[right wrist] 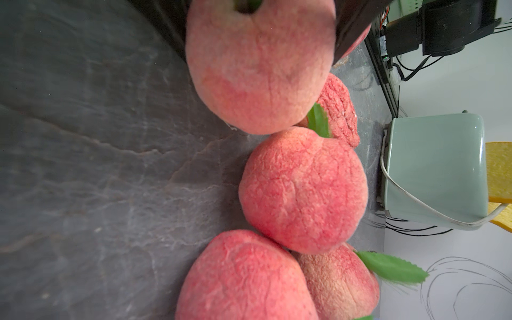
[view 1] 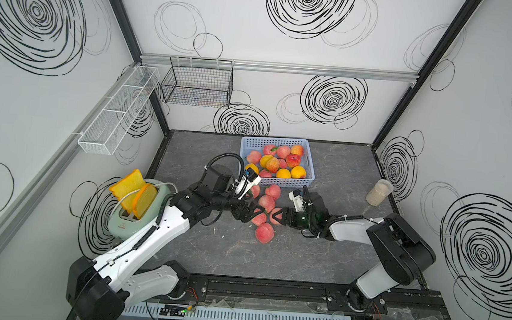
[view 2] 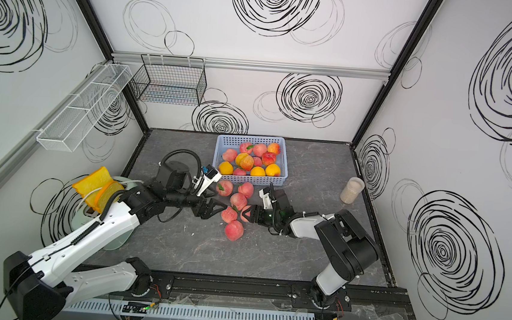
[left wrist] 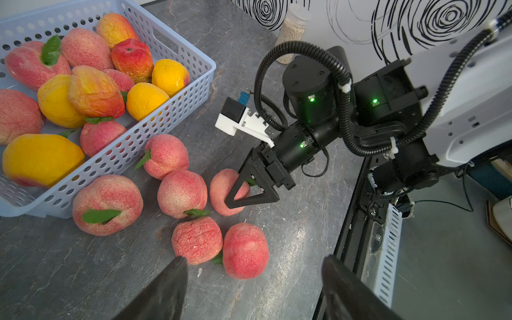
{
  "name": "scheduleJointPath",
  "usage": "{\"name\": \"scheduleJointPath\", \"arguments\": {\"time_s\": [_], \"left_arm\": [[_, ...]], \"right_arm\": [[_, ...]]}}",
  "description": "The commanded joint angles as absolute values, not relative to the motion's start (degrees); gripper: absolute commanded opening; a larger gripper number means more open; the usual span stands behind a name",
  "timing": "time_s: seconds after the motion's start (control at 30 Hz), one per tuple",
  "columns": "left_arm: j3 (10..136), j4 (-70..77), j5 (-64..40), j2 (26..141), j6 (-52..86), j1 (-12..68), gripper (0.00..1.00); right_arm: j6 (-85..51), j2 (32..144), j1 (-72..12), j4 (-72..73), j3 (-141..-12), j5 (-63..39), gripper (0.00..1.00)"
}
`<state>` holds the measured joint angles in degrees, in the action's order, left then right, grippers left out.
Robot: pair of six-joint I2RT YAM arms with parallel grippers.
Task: Put the peaches into the basket
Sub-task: Pick up the peach from the center of the board, then place the peach in the basket.
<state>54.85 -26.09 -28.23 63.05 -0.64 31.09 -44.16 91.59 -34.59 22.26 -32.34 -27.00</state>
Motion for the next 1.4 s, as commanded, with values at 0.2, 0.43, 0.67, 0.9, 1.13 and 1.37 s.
{"name": "scheduleJointPath", "arguments": {"time_s": [0.2, 0.43, 0.67, 0.9, 1.13, 1.37], "left_arm": [[55.3, -25.1, -28.5, 63.1, -1.3, 31.2, 0.8], [55.3, -25.0, -28.4, 63.1, -1.3, 31.2, 0.81], [55.3, -25.0, -28.5, 63.0, -1.2, 30.8, 0.81], [55.2, -24.6, -28.8, 62.7, -1.1, 30.5, 0.81], [55.1, -24.5, -28.7, 62.7, -1.0, 30.2, 0.81], [55.0, -24.3, -28.6, 62.8, -0.9, 30.0, 0.81]], "right_arm": [[-40.4, 80.7, -32.4, 13.5, -32.4, -22.8, 0.65], [-34.6, 73.4, -28.9, 6.2, -35.3, -18.2, 0.63], [-26.5, 73.3, -23.7, 2.8, -43.1, -12.1, 0.63], [-18.8, 81.3, -20.5, 4.3, -53.7, -5.6, 0.63], [-12.5, 94.4, -19.4, 4.1, -65.3, -0.1, 0.62], [-8.4, 107.3, -19.4, 2.5, -76.0, 3.2, 0.61]]}}
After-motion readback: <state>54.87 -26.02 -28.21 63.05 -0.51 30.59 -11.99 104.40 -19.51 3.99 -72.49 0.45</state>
